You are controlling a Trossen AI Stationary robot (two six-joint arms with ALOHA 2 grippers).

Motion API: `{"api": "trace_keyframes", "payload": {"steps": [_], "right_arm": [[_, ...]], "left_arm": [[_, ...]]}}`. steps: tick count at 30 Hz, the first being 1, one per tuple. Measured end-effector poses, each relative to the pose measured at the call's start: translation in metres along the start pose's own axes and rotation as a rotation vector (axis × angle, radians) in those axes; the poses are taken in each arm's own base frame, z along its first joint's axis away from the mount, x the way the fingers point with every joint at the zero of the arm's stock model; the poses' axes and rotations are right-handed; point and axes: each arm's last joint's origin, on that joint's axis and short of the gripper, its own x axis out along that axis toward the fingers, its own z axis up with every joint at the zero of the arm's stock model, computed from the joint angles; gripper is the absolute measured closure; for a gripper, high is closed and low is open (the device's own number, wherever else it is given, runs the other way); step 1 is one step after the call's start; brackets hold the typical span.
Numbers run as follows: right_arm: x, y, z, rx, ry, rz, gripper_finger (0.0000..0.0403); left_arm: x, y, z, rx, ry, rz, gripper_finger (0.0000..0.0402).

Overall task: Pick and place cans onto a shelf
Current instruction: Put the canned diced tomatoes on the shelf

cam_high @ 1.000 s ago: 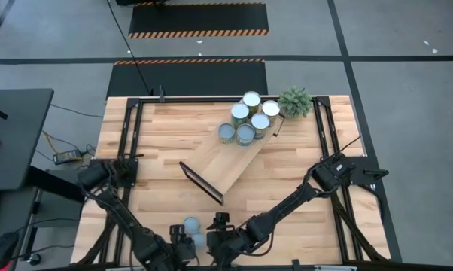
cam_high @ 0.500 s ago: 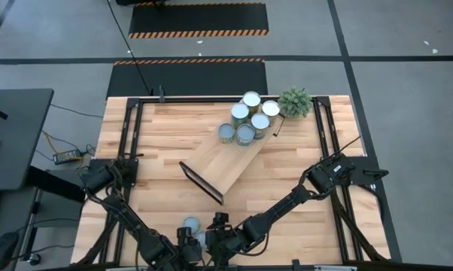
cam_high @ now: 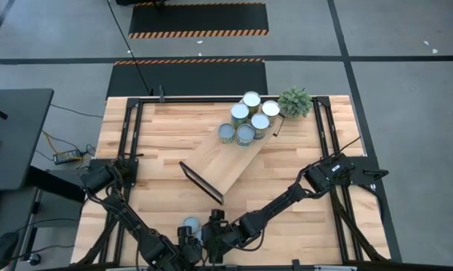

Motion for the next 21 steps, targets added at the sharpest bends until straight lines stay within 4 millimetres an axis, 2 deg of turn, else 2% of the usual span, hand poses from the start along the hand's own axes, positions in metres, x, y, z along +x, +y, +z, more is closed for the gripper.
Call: {"api": "trace_keyframes", "payload": {"steps": [3,8,21], "right_arm": [[0.0,0.0,0.0,0.001,0.0,0.0,0.011],[-0.005,-0.001,0.002,-0.006,0.024,0.005,0.0112],[-0.048,0.007,0.014,-0.042,0.098,0.023,0.0109]], "left_arm": [[-0.001,0.0,0.0,-0.005,0.0,-0.002,0.0171],[-0.013,0.001,0.003,-0.006,-0.001,-0.01,0.0171],[-0.058,0.019,0.014,0.067,0.028,0.026,0.0171]]}}
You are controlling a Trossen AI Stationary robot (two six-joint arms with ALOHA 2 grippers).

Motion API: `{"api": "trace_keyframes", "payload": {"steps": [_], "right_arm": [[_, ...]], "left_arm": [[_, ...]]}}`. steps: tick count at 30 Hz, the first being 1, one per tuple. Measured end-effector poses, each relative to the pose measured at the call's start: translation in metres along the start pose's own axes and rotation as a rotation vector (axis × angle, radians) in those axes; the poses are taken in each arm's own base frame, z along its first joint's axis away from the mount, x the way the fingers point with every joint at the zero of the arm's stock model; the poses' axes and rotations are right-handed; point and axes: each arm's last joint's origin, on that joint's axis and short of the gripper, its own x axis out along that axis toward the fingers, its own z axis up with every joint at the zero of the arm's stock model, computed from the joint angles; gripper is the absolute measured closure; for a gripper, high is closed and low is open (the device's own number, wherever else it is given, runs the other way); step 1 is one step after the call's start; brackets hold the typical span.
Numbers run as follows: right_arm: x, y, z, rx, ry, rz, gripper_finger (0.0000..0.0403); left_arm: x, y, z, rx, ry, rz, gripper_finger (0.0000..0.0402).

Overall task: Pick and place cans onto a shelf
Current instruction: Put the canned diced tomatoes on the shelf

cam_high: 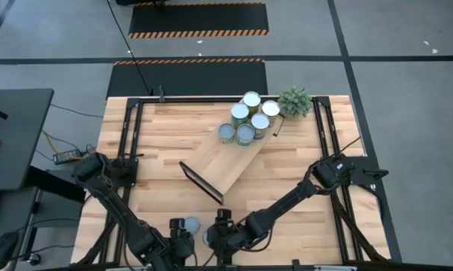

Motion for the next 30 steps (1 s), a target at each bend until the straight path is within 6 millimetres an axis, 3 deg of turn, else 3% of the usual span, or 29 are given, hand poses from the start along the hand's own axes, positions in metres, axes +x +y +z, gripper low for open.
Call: {"api": "trace_keyframes", "payload": {"steps": [15,22,30], "right_arm": [[-0.082,-0.01,0.028,0.019,0.021,0.01,0.0108],[-0.128,-0.031,0.034,0.08,0.073,-0.082,0.0106],[-0.166,-0.062,0.043,0.192,0.042,-0.244,0.0109]], "left_arm": [[-0.052,0.043,0.03,0.053,-0.046,-0.001,0.0171],[-0.081,0.078,0.048,0.143,-0.109,0.043,0.0171],[-0.085,0.111,0.066,0.219,-0.123,0.129,0.0171]]}}
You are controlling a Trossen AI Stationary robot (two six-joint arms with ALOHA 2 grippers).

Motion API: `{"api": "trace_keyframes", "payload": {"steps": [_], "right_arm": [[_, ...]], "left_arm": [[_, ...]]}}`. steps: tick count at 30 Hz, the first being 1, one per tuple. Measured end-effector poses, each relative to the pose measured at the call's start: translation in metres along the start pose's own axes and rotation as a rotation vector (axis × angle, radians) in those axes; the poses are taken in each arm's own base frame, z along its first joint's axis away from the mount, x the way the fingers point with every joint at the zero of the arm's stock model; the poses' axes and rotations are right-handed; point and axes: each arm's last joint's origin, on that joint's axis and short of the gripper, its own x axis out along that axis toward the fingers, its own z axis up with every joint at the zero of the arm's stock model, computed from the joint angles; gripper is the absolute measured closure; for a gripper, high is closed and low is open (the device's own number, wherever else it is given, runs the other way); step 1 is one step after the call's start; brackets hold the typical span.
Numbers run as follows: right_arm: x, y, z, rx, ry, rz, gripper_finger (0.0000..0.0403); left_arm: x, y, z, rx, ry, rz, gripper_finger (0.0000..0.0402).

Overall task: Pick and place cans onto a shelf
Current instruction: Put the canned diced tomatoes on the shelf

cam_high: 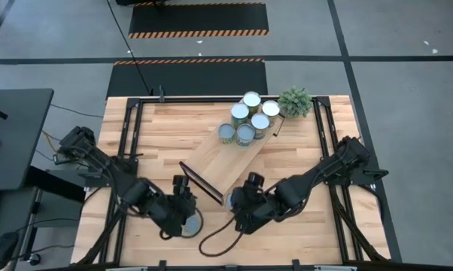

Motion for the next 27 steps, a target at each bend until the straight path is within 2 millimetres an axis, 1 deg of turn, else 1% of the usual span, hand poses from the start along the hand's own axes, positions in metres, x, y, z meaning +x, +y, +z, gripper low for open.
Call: {"api": "trace_keyframes", "payload": {"steps": [3,7,9,12,15,19,23,27], "right_arm": [[-0.008,-0.014,0.004,0.029,-0.017,-0.064,0.0109],[-0.012,-0.033,0.014,0.048,-0.02,-0.11,0.011],[-0.01,-0.043,0.019,0.041,-0.024,-0.127,0.011],[0.0,-0.063,0.021,0.053,-0.014,-0.148,0.011],[0.008,-0.083,0.019,0.087,-0.047,-0.14,0.011],[0.021,-0.106,0.009,0.144,-0.114,-0.132,0.0109],[0.033,-0.124,-0.001,0.195,-0.182,-0.121,0.0109],[0.044,-0.135,-0.009,0.226,-0.217,-0.146,0.0108]], "left_arm": [[-0.001,0.011,0.003,0.012,-0.008,0.013,0.0171],[-0.005,0.025,0.006,0.023,-0.02,0.02,0.0171],[-0.008,0.031,0.007,0.033,-0.027,0.027,0.0171],[-0.01,0.043,0.009,0.043,-0.035,0.044,0.0171],[-0.01,0.055,0.01,0.018,-0.033,0.065,0.0171],[-0.013,0.067,0.011,-0.011,-0.041,0.086,0.0171],[-0.01,0.076,0.012,-0.02,-0.033,0.104,0.0171],[-0.008,0.082,0.013,-0.026,-0.024,0.099,0.0171]]}}
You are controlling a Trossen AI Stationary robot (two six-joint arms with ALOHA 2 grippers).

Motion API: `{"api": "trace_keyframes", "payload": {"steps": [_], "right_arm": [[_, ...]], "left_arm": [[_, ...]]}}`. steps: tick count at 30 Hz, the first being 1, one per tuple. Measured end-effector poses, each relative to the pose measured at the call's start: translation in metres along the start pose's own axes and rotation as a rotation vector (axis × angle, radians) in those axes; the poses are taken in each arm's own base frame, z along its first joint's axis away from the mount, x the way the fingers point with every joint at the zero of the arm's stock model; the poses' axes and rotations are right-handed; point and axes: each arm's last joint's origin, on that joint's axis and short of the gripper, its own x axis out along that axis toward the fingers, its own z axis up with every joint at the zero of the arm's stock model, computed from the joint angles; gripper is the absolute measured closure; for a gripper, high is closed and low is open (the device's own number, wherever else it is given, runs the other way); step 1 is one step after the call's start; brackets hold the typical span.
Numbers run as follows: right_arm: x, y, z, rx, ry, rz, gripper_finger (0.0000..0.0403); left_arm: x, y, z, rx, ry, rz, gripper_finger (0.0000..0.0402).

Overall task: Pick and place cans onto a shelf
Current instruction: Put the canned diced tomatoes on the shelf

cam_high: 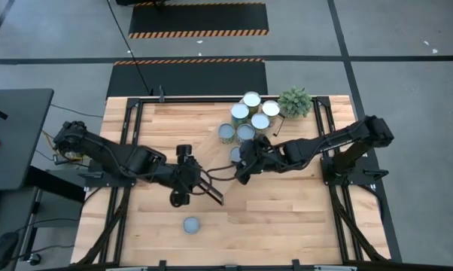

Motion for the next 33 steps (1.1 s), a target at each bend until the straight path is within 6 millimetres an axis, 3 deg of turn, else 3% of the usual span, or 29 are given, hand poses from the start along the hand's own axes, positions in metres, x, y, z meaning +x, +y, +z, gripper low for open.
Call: {"api": "trace_keyframes", "payload": {"steps": [21,33], "right_arm": [[0.018,-0.018,0.003,0.061,-0.006,-0.105,0.0105],[0.016,-0.013,0.0,0.048,0.024,-0.054,0.005]], "left_arm": [[0.012,0.03,0.003,0.006,0.029,0.042,0.0171],[0.012,0.029,0.003,0.027,0.03,0.035,0.0171]]}}
